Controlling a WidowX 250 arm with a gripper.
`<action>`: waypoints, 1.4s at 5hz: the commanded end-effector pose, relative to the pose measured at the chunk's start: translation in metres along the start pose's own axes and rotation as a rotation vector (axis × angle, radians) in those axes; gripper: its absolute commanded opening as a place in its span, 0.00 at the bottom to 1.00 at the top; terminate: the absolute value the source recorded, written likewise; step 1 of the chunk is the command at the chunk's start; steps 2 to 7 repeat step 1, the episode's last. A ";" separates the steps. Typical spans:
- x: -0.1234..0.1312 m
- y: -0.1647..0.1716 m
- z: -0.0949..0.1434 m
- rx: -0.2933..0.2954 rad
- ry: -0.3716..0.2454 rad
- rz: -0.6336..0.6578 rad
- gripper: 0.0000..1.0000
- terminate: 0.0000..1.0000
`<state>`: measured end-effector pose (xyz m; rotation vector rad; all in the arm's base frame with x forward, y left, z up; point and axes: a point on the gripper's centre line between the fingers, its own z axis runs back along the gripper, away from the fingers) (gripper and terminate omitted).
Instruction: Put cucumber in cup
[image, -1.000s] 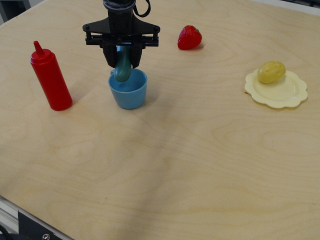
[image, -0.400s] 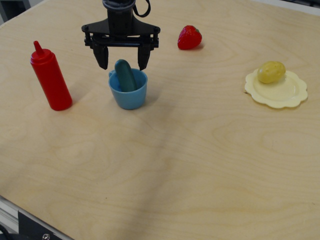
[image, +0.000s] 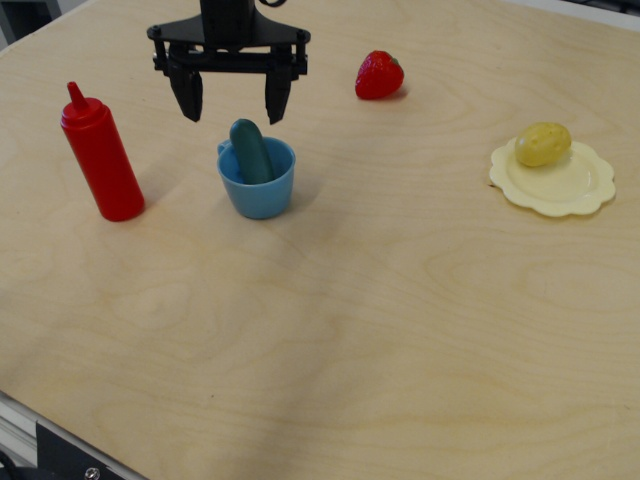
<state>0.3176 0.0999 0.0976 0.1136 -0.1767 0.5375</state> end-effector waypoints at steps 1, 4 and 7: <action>0.013 0.003 0.024 -0.019 -0.073 0.010 1.00 1.00; 0.013 0.003 0.024 -0.019 -0.073 0.010 1.00 1.00; 0.013 0.003 0.024 -0.019 -0.073 0.010 1.00 1.00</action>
